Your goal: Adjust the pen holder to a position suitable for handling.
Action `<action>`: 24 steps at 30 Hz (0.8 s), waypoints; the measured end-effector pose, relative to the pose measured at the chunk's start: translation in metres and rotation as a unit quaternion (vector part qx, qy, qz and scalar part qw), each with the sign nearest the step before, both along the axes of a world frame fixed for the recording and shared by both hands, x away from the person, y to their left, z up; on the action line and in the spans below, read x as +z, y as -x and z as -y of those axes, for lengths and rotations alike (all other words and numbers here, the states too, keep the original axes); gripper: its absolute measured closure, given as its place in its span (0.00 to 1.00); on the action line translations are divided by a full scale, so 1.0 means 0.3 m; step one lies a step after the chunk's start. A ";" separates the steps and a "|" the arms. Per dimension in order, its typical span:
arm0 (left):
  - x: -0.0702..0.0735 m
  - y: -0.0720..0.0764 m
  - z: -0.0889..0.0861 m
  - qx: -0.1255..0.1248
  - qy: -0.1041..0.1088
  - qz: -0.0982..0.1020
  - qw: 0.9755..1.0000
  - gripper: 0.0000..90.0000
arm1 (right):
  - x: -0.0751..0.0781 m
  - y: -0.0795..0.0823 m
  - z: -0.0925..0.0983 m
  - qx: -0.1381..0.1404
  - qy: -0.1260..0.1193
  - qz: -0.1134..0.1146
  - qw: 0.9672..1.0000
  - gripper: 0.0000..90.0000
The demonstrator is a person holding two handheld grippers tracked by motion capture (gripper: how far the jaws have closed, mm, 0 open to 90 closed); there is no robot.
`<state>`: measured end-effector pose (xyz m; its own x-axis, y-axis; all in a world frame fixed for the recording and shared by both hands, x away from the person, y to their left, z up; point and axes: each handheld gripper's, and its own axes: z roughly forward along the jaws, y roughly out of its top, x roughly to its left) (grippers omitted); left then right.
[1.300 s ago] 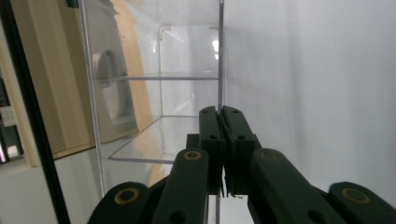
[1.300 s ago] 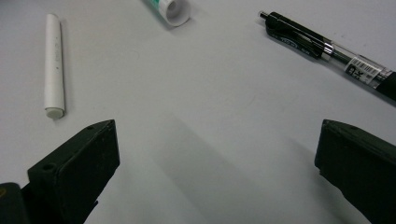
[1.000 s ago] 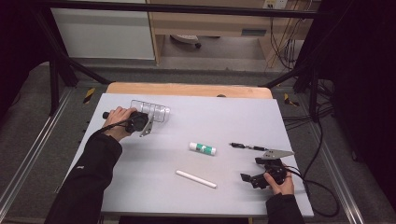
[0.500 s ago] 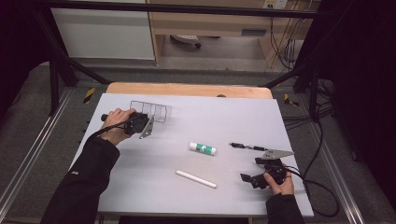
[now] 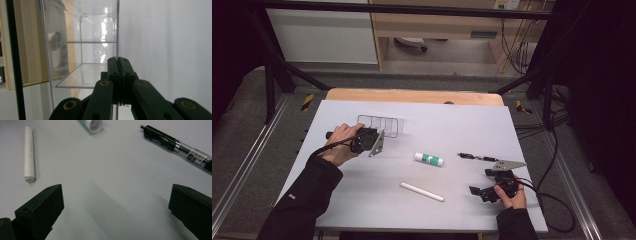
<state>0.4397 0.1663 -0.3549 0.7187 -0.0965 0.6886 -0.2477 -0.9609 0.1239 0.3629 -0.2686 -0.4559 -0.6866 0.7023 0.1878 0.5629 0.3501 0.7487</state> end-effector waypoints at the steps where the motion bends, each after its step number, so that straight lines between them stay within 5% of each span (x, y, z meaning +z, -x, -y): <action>1: 0.001 0.007 0.009 0.003 0.002 -0.003 1.000 0.98 | 0.000 0.000 0.000 0.000 0.001 0.000 1.000 0.01; 8: -0.001 0.043 0.078 0.015 0.014 -0.027 0.999 0.98 | -0.001 0.000 -0.001 0.001 0.001 0.000 1.000 0.00; 24: -0.032 0.026 0.220 0.039 0.004 -0.076 0.996 0.98 | 0.000 0.000 0.000 0.001 0.001 0.001 1.000 0.01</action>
<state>0.4320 0.1004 -0.3645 0.8198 -0.0309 0.5718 -0.1496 -0.9754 0.1617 0.3629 -0.2687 -0.4557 -0.6877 0.7019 0.1856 0.5615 0.3521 0.7489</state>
